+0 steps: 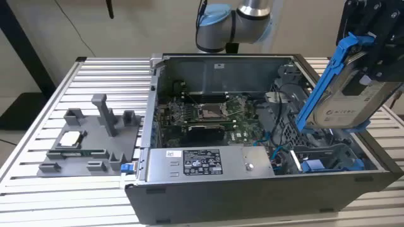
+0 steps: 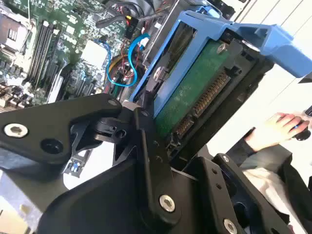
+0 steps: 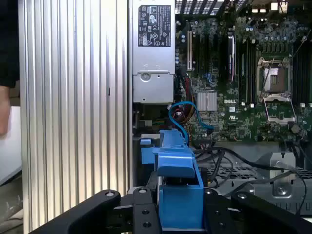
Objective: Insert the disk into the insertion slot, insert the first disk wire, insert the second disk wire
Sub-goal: 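Insert the disk into the insertion slot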
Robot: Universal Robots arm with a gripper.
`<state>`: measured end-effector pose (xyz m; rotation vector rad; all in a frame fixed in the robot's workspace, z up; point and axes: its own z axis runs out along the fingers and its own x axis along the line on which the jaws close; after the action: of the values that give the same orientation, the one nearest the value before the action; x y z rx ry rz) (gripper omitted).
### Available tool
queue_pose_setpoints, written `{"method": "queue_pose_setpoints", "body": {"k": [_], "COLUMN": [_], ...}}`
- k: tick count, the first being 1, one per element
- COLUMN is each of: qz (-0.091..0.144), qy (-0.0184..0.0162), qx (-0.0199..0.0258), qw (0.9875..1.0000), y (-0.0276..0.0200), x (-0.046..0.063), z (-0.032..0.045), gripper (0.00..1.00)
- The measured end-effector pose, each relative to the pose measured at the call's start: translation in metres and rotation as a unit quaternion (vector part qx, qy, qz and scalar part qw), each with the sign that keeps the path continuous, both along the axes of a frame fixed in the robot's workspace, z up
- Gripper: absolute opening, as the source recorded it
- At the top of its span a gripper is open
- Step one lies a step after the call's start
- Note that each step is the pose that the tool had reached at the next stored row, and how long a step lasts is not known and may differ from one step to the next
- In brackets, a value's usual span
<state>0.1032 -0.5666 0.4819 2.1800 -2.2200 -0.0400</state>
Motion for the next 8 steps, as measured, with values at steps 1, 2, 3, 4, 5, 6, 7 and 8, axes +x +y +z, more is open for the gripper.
{"method": "queue_pose_setpoints", "body": {"k": [1, 2, 3, 4, 5, 6, 7, 8], "qz": [0.000, 0.000, 0.000, 0.000, 0.000, 0.000, 0.000, 0.000], "qy": [0.0000, 0.0000, 0.0000, 0.0000, 0.0000, 0.0000, 0.0000, 0.0000], "qx": [0.0000, 0.0000, 0.0000, 0.0000, 0.0000, 0.0000, 0.0000, 0.0000], "qw": [1.0000, 1.0000, 1.0000, 1.0000, 1.0000, 1.0000, 1.0000, 1.0000], "y": [0.0000, 0.0000, 0.0000, 0.0000, 0.0000, 0.0000, 0.0000, 0.0000], "x": [0.0000, 0.0000, 0.0000, 0.0000, 0.0000, 0.0000, 0.0000, 0.0000], "z": [0.0000, 0.0000, 0.0000, 0.0000, 0.0000, 0.0000, 0.0000, 0.0000], "gripper": [0.33, 0.33, 0.33, 0.33, 0.33, 0.33, 0.33, 0.33]}}
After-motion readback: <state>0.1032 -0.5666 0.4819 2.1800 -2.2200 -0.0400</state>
